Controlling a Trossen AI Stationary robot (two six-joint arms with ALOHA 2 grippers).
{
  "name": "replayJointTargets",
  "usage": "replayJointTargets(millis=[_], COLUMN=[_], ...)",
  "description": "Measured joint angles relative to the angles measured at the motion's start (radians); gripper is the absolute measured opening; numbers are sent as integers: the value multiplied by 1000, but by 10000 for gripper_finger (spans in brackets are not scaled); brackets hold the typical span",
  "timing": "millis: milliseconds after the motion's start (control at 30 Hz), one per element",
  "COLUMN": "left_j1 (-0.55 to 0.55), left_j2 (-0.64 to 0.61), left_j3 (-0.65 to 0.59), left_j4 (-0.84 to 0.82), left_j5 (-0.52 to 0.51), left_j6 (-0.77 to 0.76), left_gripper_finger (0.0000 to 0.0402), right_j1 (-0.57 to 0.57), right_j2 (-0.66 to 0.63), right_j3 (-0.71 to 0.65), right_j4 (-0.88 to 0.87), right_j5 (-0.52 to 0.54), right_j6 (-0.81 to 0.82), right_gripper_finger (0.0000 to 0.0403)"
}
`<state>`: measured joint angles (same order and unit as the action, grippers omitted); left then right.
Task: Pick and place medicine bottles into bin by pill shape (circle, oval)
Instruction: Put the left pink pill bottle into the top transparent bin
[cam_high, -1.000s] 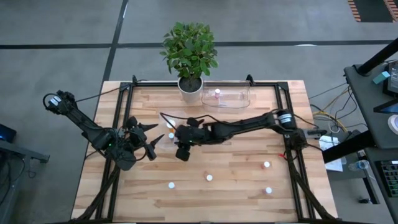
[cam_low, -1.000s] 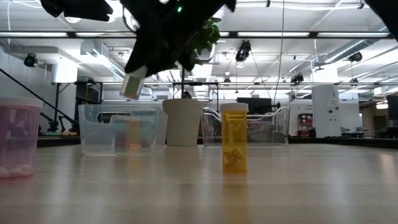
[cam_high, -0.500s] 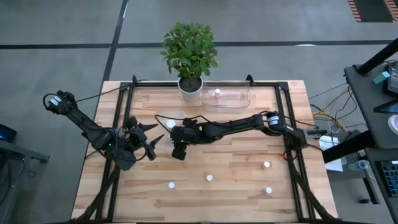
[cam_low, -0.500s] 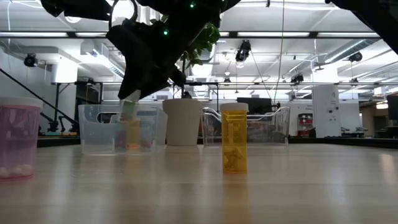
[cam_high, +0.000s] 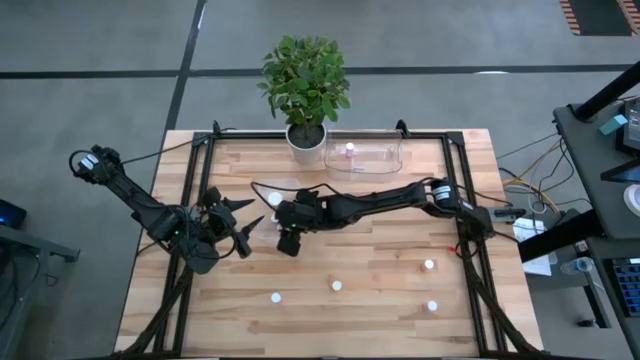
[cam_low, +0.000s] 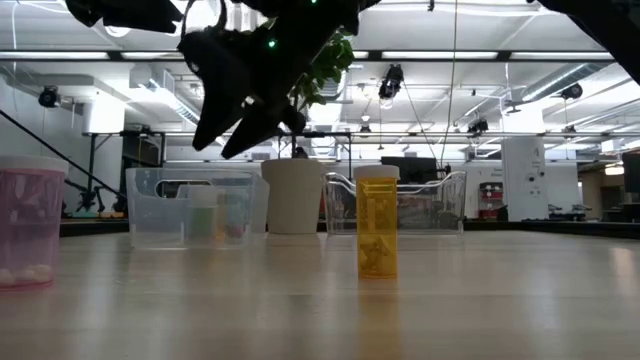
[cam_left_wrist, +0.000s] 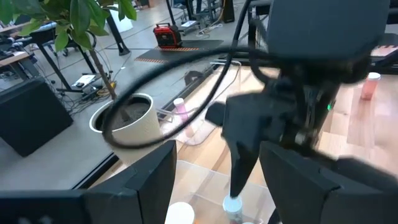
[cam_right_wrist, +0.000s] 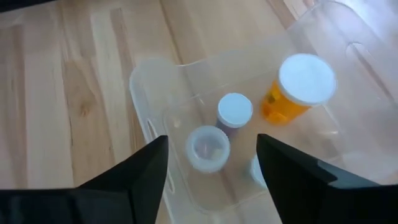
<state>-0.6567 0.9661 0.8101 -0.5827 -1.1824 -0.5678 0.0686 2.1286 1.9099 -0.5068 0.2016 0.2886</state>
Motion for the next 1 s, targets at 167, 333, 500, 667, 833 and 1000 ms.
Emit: replayJointTargets(millis=[167,333,500,667,833,1000], left_j1=[0,0,0,-6,-67,-179], left_j2=[0,4,42,111,200,303], left_j3=[0,0,0,9,68,113], left_j4=[4,59,227,446,428,409], left_j5=[23,84,174,297,495,665], left_j6=[0,25,151,263,62,-292], left_gripper_finger=[215,215,215,215,215,215], right_j1=[37,127,244,348,400,405], right_j2=[-71,-163,-296,-433,-576,-694], right_j3=[0,-51,-217,-423,-632,-820], right_j4=[-162,-327,-317,-200,-13,218], right_j5=[1,18,86,206,219,220], right_j6=[-10,-6,36,42,7,-44], right_gripper_finger=[235,226,224,226,226,226])
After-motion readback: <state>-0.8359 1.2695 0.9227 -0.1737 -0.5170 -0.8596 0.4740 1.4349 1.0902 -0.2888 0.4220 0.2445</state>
